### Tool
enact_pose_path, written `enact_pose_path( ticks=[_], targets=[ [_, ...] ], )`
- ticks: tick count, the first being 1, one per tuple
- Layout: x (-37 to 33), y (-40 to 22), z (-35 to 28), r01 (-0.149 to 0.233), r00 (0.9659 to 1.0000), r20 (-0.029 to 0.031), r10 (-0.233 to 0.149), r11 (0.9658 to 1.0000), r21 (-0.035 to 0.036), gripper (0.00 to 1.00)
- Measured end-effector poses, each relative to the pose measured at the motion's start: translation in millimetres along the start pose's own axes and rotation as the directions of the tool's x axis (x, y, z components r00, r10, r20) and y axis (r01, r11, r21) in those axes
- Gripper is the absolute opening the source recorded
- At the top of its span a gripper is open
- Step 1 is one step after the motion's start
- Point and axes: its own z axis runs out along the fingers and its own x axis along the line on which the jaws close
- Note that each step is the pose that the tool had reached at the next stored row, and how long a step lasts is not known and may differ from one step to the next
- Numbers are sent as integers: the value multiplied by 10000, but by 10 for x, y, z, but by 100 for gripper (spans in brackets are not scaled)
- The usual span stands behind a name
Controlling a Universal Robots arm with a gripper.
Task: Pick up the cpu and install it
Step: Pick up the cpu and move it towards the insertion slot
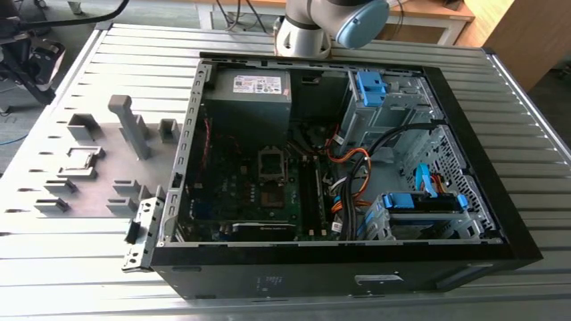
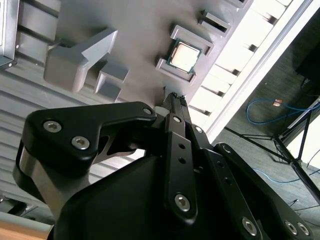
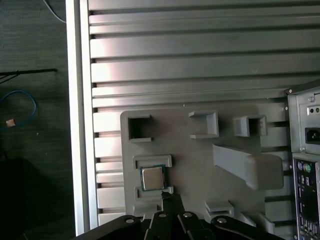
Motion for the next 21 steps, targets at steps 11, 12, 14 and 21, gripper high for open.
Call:
enact_pose_path(
  ticks=[11, 12, 14, 21],
  targets=[
    [44, -11, 201, -4, 10000, -92, 4, 10000, 6, 11],
    [46, -12, 218, -4, 9999, -103, 5, 10000, 7, 11],
    [54, -14, 254, -5, 9999, -127, 5, 10000, 9, 11],
    [81, -22, 381, -8, 9998, -206, 9, 10000, 15, 11]
  ],
)
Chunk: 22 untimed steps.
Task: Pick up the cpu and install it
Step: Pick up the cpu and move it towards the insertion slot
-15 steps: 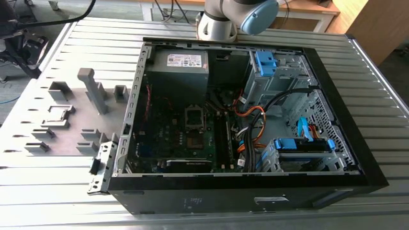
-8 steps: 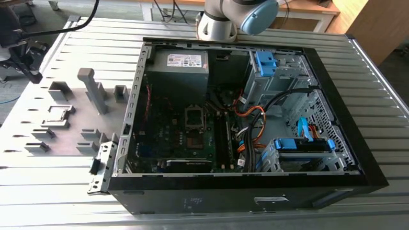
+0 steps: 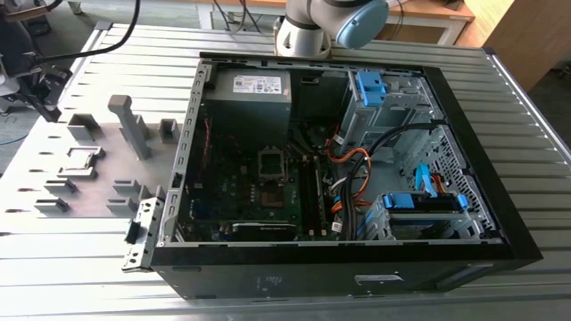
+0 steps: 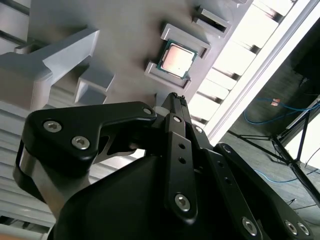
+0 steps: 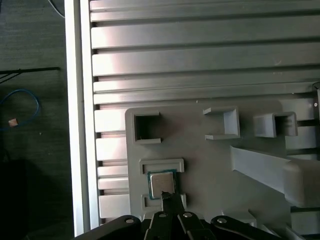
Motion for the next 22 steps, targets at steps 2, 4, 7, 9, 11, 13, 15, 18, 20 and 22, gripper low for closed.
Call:
enact_pose_path(
  ticks=[2, 4, 7, 9, 11, 13, 15, 18, 20, 22],
  targets=[
    [4, -2, 36, -2, 10000, -30, 2, 10000, 4, 11],
    [6, -3, 73, -2, 10000, -58, 3, 10000, 5, 11],
    [11, -6, 127, -5, 9999, -105, 5, 10000, 9, 11],
    [14, -8, 164, -6, 9999, -137, 6, 10000, 11, 11],
    [16, -10, 199, -7, 9999, -166, 7, 10000, 14, 11],
    [19, -11, 232, -9, 9998, -196, 9, 10000, 15, 11],
    [19, -16, 264, -10, 9997, -233, 11, 10000, 19, 11],
    [19, -29, 312, -12, 9996, -293, 13, 10000, 23, 11],
    [18, -42, 346, -14, 9994, -337, 15, 10000, 27, 11],
    [17, -53, 378, -16, 9993, -383, 17, 10000, 30, 11]
  ],
)
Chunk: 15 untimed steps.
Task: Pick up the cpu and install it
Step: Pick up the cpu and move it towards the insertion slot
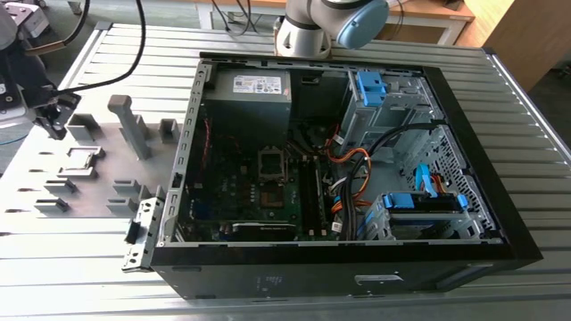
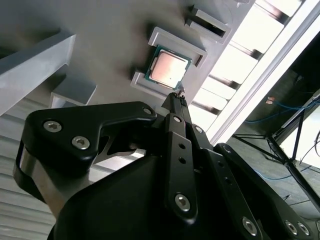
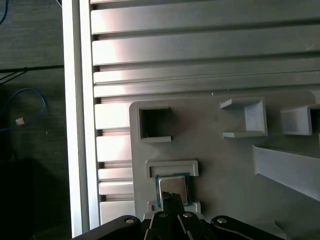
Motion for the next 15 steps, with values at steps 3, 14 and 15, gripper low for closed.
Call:
enact_pose_path(
  ticks=[3, 14, 15],
  targets=[
    [-3, -6, 29, -3, 10000, -50, 3, 10000, 4, 11],
    [-19, -10, 74, 23, 9999, -123, -23, 10000, 11, 11],
    [-20, -10, 79, 24, 9999, -121, -24, 10000, 10, 11]
  ],
)
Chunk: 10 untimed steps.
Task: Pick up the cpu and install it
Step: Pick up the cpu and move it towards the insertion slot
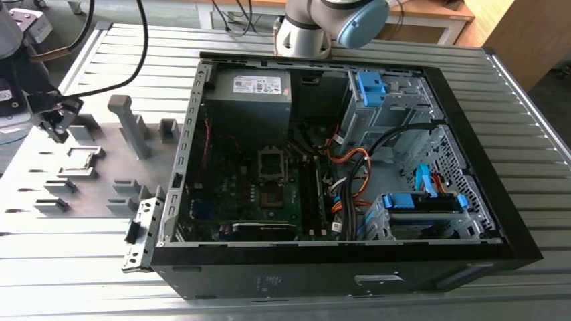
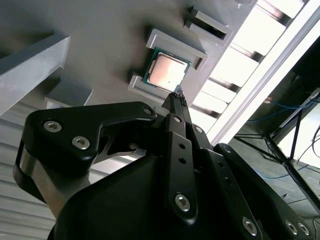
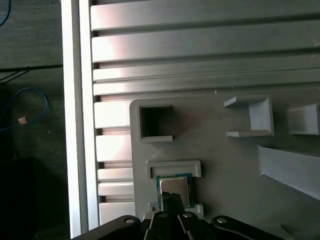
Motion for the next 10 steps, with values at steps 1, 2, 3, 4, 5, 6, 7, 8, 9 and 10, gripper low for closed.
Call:
enact_pose_path(
  ticks=[1, 2, 3, 4, 5, 6, 7, 8, 9, 10],
  targets=[
    [-1, 0, 8, 5, 10000, 3, -5, 10000, -3, 11],
    [-1, 0, 17, 21, 10000, 0, -21, 10000, -3, 11],
    [-1, -1, 27, 59, 10000, -5, -59, 10000, -2, 11],
    [-2, -1, 37, 107, 9999, -6, -107, 9999, -1, 11],
    [-3, -1, 45, 165, 9999, -8, -165, 9999, 2, 11],
    [-3, -2, 52, 224, 9997, -10, -224, 9997, 6, 11],
    [-4, -2, 59, 274, 9996, -12, -274, 9996, 9, 11],
    [-4, -2, 67, 322, 9995, -13, -322, 9995, 10, 11],
    [-5, -3, 75, 355, 9994, -15, -355, 9994, 12, 11],
    [-5, -3, 85, 373, 9993, -16, -373, 9993, 14, 11]
  ],
)
